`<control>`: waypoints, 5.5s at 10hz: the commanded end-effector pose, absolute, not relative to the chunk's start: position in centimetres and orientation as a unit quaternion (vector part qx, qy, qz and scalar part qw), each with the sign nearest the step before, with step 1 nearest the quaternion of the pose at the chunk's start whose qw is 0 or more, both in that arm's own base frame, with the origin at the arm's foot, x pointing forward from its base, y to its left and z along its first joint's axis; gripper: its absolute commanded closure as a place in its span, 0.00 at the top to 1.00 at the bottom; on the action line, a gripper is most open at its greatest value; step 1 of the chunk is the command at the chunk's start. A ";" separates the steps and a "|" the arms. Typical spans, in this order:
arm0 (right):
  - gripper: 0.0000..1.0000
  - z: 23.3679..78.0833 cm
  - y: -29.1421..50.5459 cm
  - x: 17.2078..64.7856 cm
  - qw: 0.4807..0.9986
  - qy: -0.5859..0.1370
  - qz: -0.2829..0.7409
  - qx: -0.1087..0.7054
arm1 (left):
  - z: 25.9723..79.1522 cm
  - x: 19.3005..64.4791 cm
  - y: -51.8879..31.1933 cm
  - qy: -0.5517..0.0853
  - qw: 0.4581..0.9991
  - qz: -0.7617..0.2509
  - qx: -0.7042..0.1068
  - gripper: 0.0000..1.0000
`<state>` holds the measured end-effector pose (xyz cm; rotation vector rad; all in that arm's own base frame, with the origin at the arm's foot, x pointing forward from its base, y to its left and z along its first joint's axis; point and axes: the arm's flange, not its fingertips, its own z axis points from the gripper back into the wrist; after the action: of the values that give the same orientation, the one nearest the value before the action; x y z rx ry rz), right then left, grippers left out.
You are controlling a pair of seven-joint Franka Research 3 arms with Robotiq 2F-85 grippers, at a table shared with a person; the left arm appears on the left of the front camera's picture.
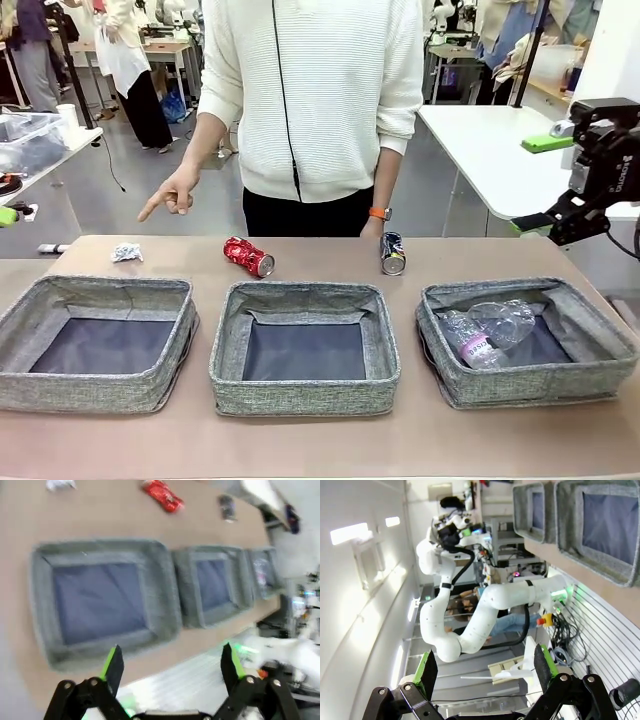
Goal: Sort the waste into the appropriate baskets.
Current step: Pick up the waste item pointed out by the person.
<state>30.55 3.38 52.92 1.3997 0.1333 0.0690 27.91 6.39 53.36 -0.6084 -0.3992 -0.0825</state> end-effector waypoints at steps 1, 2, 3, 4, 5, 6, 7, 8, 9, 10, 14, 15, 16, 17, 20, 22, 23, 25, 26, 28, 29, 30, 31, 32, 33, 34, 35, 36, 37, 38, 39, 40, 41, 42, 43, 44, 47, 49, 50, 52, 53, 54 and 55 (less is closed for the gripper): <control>1.00 53.1 3.5 30.8 0.757 0.055 0.040 0.650 | 50.1 30.9 4.4 -0.245 0.963 -0.100 0.043 1.00; 1.00 53.1 3.5 30.8 0.757 0.055 0.040 0.650 | 49.3 31.5 3.2 -0.226 0.961 -0.137 0.078 1.00; 1.00 53.1 3.5 30.8 0.757 0.055 0.040 0.650 | 49.3 31.9 2.2 -0.239 0.956 -0.154 0.069 1.00; 1.00 53.1 3.5 30.8 0.757 0.055 0.040 0.650 | 50.5 31.3 1.5 -0.218 0.967 -0.123 -0.037 1.00; 1.00 53.1 3.5 30.8 0.757 0.055 0.040 0.650 | 52.0 33.3 2.4 -0.219 0.965 -0.130 -0.066 1.00; 1.00 53.1 3.5 30.8 0.757 0.055 0.040 0.650 | 52.0 33.3 2.4 -0.219 0.965 -0.130 -0.066 1.00; 1.00 53.1 3.5 30.8 0.757 0.055 0.040 0.650 | 51.8 34.0 1.3 -0.219 0.965 -0.141 -0.032 1.00; 1.00 53.1 3.5 30.8 0.757 0.055 0.040 0.650 | 50.8 37.5 1.4 -0.164 0.978 -0.129 -0.028 1.00; 1.00 53.1 3.5 30.8 0.757 0.055 0.040 0.650 | 49.4 41.1 1.8 -0.103 0.980 -0.159 -0.060 1.00; 1.00 53.1 3.5 30.8 0.757 0.055 0.040 0.650 | 48.1 43.8 2.3 -0.075 0.978 -0.176 -0.078 1.00; 1.00 53.1 3.5 30.8 0.757 0.055 0.040 0.650 | 43.8 51.2 4.9 -0.029 0.985 -0.133 -0.107 1.00; 1.00 53.1 3.5 30.8 0.757 0.055 0.040 0.650 | 43.0 53.0 5.4 -0.036 0.985 -0.129 -0.112 1.00; 1.00 53.1 3.5 30.8 0.757 0.055 0.040 0.650 | 42.0 54.6 5.5 -0.050 0.984 -0.128 -0.114 1.00; 1.00 53.1 3.5 30.8 0.757 0.055 0.040 0.650 | 40.8 56.3 5.7 -0.079 0.984 -0.116 -0.107 1.00; 1.00 53.1 3.5 30.8 0.757 0.055 0.040 0.650 | 36.4 60.0 6.0 -0.127 0.984 -0.100 -0.073 1.00; 1.00 53.1 3.5 30.8 0.757 0.055 0.040 0.650 | 33.4 60.8 5.6 -0.164 0.979 -0.091 -0.084 1.00; 1.00 53.1 3.5 30.8 0.757 0.055 0.040 0.650 | 32.6 61.1 5.3 -0.180 0.978 -0.084 -0.068 1.00; 1.00 53.1 3.5 30.8 0.757 0.055 0.040 0.650 | 31.7 61.2 4.8 -0.180 0.977 -0.091 -0.072 1.00; 1.00 53.1 3.5 30.8 0.757 0.055 0.040 0.650 | 31.7 61.2 4.9 -0.177 0.977 -0.091 -0.073 1.00; 1.00 53.1 3.5 30.8 0.757 0.055 0.040 0.650 | 31.6 61.3 4.9 -0.163 0.980 -0.083 -0.072 1.00; 1.00 53.1 3.5 30.8 0.757 0.055 0.040 0.650 | 31.7 61.3 4.9 -0.161 0.981 -0.082 -0.074 1.00; 1.00 53.1 3.5 30.8 0.757 0.055 0.040 0.650 | 31.7 61.3 4.9 -0.160 0.981 -0.079 -0.077 1.00; 1.00 53.1 3.5 30.8 0.757 0.055 0.040 0.650 | 31.7 61.3 4.9 -0.157 0.982 -0.081 -0.071 0.40; 1.00 53.1 3.5 30.8 0.757 0.055 0.040 0.650 | 31.7 61.3 4.9 -0.156 0.982 -0.082 -0.070 0.40; 1.00 53.1 3.5 30.8 0.757 0.055 0.040 0.650 | 31.7 61.3 5.0 -0.157 0.981 -0.082 -0.072 0.00; 1.00 53.1 3.5 30.8 0.757 0.055 0.040 0.650 | 31.7 61.3 5.0 -0.158 0.981 -0.082 -0.074 0.35; 1.00 53.1 3.5 30.8 0.757 0.055 0.040 0.650 | 31.8 61.2 5.0 -0.159 0.981 -0.080 -0.075 0.00; 1.00 53.1 3.5 30.8 0.757 0.055 0.040 0.650 | 31.8 61.1 5.0 -0.159 0.981 -0.079 -0.074 0.00; 1.00 53.1 3.5 30.8 0.757 0.055 0.040 0.650 | 31.8 61.0 5.0 -0.159 0.981 -0.077 -0.074 0.00; 1.00 53.1 3.5 30.8 0.757 0.055 0.040 0.650 | 31.8 61.0 5.0 -0.159 0.982 -0.076 -0.074 0.00; 1.00 53.1 3.5 30.8 0.757 0.055 0.040 0.650 | 31.8 61.0 5.0 -0.157 0.982 -0.075 -0.071 0.00; 1.00 53.1 3.5 30.8 0.757 0.055 0.040 0.650 | 31.8 61.0 5.0 -0.155 0.983 -0.074 -0.070 0.00; 1.00 53.1 3.5 30.8 0.757 0.055 0.040 0.650 | 31.8 61.0 5.0 -0.155 0.983 -0.073 -0.069 0.00; 1.00 53.1 3.5 30.8 0.757 0.055 0.040 0.650 | 31.8 61.0 5.0 -0.154 0.983 -0.071 -0.069 0.00; 1.00 53.1 3.5 30.8 0.757 0.055 0.040 0.650 | 31.7 61.0 5.1 -0.148 0.984 -0.064 -0.069 0.00; 1.00 53.1 3.5 30.8 0.757 0.055 0.040 0.650 | 31.7 61.0 5.3 -0.143 0.985 -0.060 -0.071 0.00; 1.00 53.1 3.5 30.8 0.757 0.055 0.040 0.650 | 33.7 59.6 6.0 -0.125 0.990 -0.028 -0.059 0.00; 1.00 53.1 3.5 30.8 0.757 0.055 0.040 0.650 | 39.1 54.0 5.8 -0.022 0.996 -0.030 -0.075 0.00; 1.00 53.1 3.5 30.8 0.757 0.055 0.040 0.650 | 42.8 50.4 6.1 -0.018 0.997 -0.027 -0.076 0.00; 1.00 53.1 3.5 30.8 0.757 0.055 0.040 0.650 | 50.3 43.4 6.3 -0.119 0.982 -0.045 -0.140 0.00; 1.00 53.1 3.5 30.8 0.757 0.055 0.040 0.650 | 52.5 40.7 5.7 -0.166 0.968 -0.042 -0.184 0.00; 1.00 53.1 3.5 30.8 0.757 0.055 0.040 0.650 | 53.8 38.6 4.7 -0.193 0.950 -0.003 -0.246 0.00; 1.00 53.1 3.5 30.8 0.757 0.055 0.040 0.650 | 54.3 36.5 3.7 -0.219 0.924 -0.043 -0.312 0.00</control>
<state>30.59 3.38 52.87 1.3979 0.1354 0.0675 37.68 4.72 56.59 -0.5194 -0.3798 -0.0257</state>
